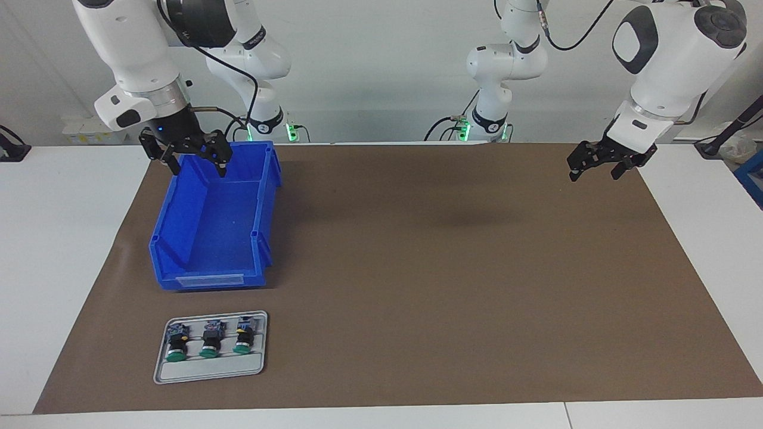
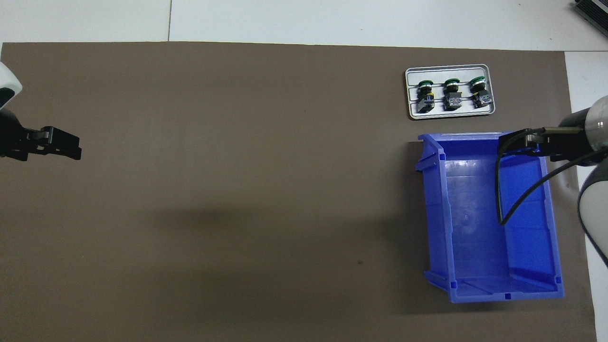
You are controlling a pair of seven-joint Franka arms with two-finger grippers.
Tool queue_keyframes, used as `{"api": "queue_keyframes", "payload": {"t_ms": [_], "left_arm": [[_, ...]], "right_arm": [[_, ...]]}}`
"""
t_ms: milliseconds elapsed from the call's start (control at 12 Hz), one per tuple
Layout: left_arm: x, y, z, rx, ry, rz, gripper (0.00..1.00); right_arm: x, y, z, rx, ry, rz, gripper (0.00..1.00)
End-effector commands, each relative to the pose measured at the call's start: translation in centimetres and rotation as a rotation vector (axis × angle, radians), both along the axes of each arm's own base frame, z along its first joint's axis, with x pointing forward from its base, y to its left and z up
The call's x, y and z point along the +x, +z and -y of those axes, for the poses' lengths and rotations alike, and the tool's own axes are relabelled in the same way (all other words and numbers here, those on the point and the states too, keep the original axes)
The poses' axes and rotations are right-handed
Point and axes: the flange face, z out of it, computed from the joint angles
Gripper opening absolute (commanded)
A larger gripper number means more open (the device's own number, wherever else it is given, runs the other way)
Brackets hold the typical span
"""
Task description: Place and press button with both arms
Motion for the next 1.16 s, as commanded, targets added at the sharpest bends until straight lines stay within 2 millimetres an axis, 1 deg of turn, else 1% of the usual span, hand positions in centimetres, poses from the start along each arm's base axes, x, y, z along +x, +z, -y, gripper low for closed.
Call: {"api": "queue_keyframes", "payload": {"t_ms": [0, 333, 582, 748, 1081], "left_arm": [[-0.51, 0.01, -0.17, 0.016, 0.003, 0.011, 1.00], [-0.51, 0.01, -0.17, 0.016, 0.003, 0.011, 1.00], [-0.51, 0.01, -0.15, 0.014, 0.003, 0.011, 1.00], [-0.51, 0.01, -0.17, 0.016, 0.003, 0.011, 1.00], [-0.51, 0.01, -0.17, 0.016, 0.003, 0.011, 1.00]], "right_arm": [[-0.69, 0.03, 0.17, 0.024, 0.007, 0.010, 0.99], [-0.71, 0.08, 0.42, 0.024, 0.011, 0.004, 1.00], [-0.81, 0.06, -0.08, 0.024, 0.020, 0.001, 1.00], [-0.66, 0.16, -0.07, 0.023, 0.014, 0.007, 1.00], [-0.30, 0.04, 0.65, 0.009, 0.014, 0.018, 1.00]]}}
